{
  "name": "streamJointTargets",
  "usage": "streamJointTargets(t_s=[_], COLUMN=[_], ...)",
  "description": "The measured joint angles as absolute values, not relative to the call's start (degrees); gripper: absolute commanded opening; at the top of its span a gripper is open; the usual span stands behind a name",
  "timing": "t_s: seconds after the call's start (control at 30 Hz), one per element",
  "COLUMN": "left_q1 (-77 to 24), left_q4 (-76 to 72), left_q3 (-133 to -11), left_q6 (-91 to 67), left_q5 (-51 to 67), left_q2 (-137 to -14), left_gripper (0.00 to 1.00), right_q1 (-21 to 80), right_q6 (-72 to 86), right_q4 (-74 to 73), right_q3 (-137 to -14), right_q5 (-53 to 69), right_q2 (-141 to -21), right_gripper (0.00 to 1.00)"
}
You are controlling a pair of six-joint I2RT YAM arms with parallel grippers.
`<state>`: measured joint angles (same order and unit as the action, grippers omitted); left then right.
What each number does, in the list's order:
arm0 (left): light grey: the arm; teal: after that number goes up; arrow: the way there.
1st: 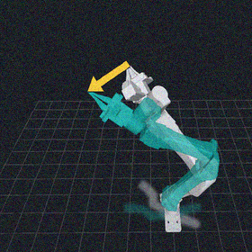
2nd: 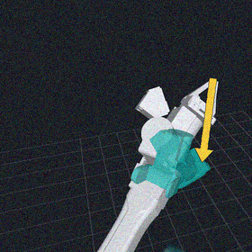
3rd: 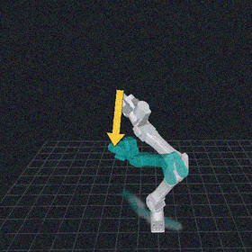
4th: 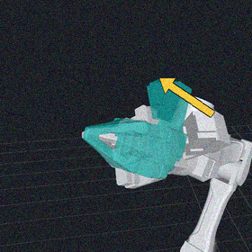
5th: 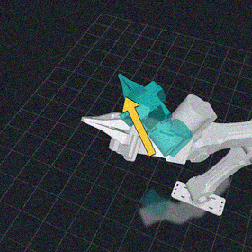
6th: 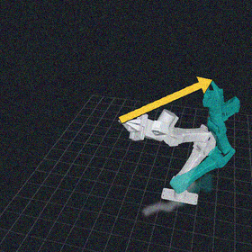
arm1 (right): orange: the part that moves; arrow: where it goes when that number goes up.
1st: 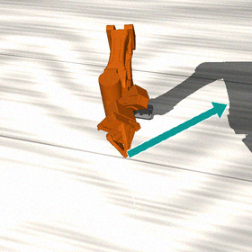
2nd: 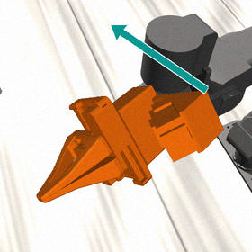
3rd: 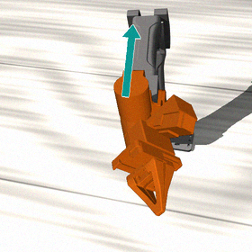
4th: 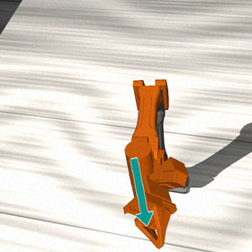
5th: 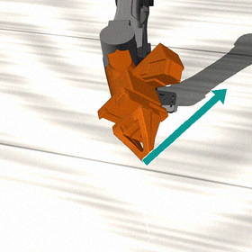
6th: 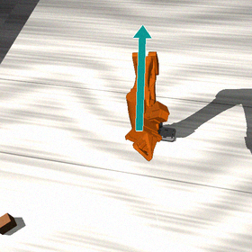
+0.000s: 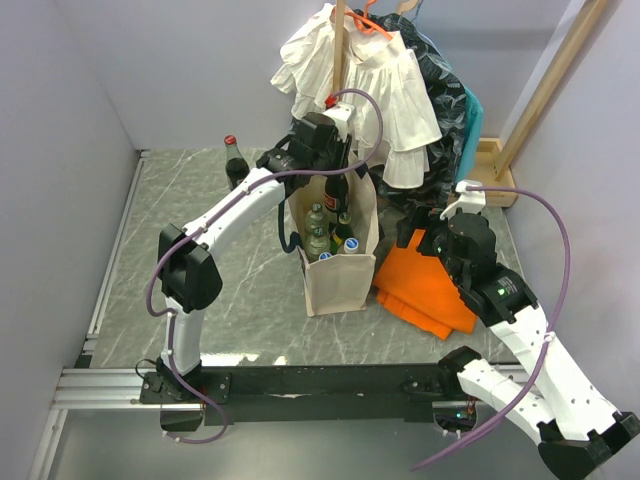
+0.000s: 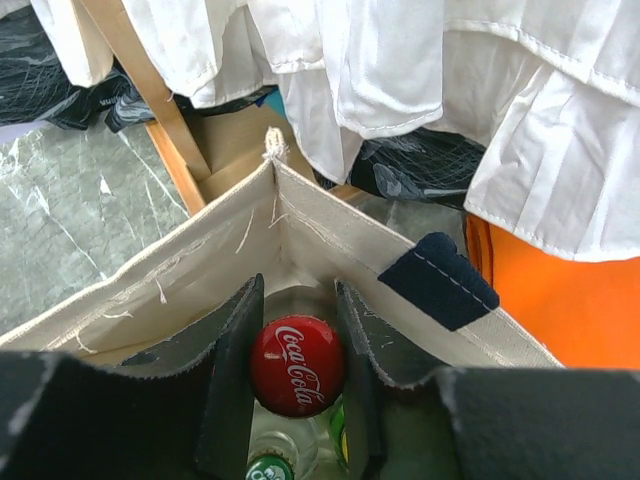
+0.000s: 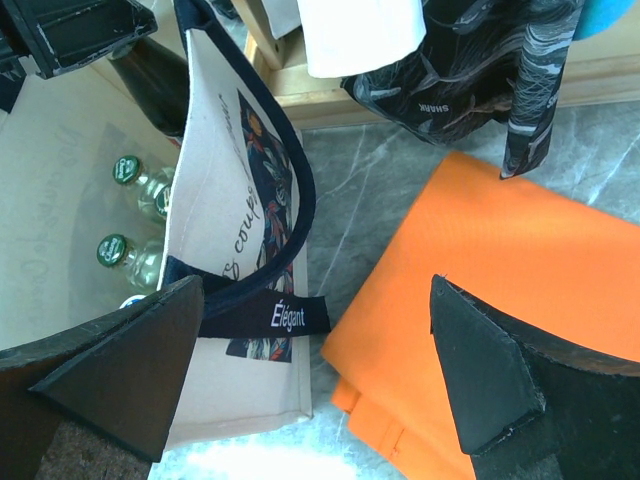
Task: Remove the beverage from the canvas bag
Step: Take out the drink from the canvas bag.
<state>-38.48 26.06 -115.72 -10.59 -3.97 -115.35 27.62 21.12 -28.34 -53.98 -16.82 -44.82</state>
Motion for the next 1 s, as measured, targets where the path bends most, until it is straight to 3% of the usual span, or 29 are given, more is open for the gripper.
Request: streamJointTargets(t_s=[0.27, 0.3, 0.33, 1.0], left_q1=[-38.5, -38.5, -38.5, -38.7], left_q4=[27.5, 27.5, 27.5, 27.3], left_q3=[-116.4, -116.4, -116.4, -116.3], left_q6=[-10.6, -10.6, -10.6, -10.3], left_q5=[-4.0, -4.0, -4.0, -4.0], left_q2=[-115.3, -115.3, -115.3, -115.3], left_gripper=[0.02, 0.06, 0.22, 0.41], right_q1=[27.6, 27.6, 27.6, 27.6], right_q6=[21.1, 21.1, 21.1, 21.1], right_q4=[-28.3, -28.3, -28.3, -28.3], right_q3=[-54.0, -54.0, -54.0, -53.9], right_q5=[-16.6, -16.5, -16.5, -16.5], right_q2=[-44.8, -44.8, -44.8, -44.9], right_gripper=[1.00, 1.00, 1.00, 1.00])
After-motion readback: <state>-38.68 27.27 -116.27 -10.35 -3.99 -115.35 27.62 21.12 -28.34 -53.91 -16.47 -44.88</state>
